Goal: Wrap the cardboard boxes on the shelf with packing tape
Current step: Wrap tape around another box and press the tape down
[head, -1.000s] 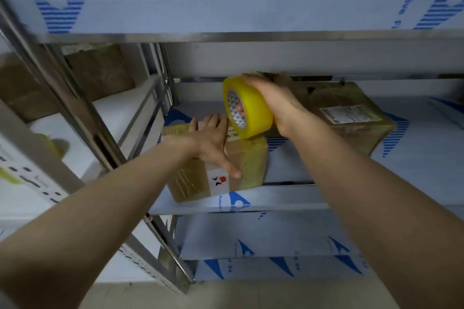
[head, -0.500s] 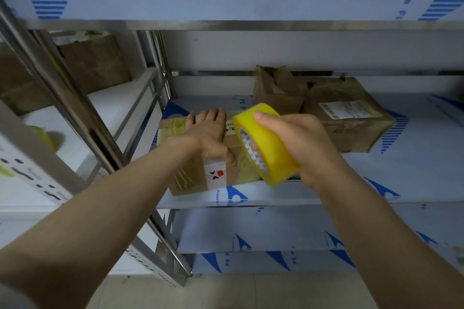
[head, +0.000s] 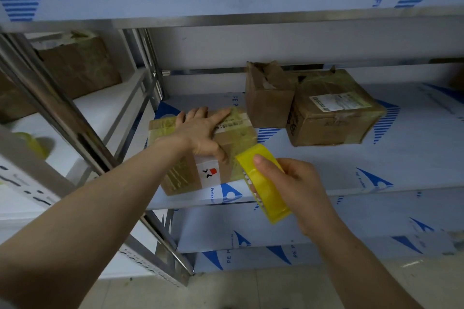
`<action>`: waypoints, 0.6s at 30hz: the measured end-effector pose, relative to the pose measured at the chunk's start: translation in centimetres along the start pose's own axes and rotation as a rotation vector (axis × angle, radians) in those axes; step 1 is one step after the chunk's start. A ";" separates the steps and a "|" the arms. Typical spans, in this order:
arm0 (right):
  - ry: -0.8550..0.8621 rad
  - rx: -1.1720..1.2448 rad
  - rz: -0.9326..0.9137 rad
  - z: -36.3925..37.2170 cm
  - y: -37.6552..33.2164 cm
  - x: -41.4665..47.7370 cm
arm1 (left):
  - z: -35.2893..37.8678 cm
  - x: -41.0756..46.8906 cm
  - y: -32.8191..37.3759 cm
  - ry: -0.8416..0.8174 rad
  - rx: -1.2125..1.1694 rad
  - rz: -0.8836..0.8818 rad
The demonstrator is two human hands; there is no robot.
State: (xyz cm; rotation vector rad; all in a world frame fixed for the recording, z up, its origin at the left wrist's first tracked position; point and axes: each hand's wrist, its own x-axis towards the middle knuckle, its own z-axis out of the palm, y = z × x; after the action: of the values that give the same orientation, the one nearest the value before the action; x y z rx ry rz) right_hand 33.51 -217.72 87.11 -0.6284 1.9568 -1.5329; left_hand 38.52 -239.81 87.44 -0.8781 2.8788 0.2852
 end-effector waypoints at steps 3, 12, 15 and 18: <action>0.017 0.041 0.042 0.2 1.1 -0.1 | -0.2 -0.1 0.1 -0.014 0.014 -0.006; 0.056 0.172 0.133 1.5 4.1 0.8 | -1.5 0.0 0.2 -0.202 -0.021 -0.041; 0.042 0.200 0.149 1.8 4.2 1.6 | -3.6 1.2 1.1 -0.317 -0.215 -0.116; 0.026 0.204 0.141 2.0 4.1 2.4 | -2.9 4.0 4.4 -0.073 -0.112 -0.199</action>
State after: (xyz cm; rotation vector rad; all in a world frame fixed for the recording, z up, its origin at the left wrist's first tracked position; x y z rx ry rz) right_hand 33.03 -219.75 82.39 -0.3784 1.7933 -1.6315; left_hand 32.62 -239.01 90.19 -1.1387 2.7041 0.4508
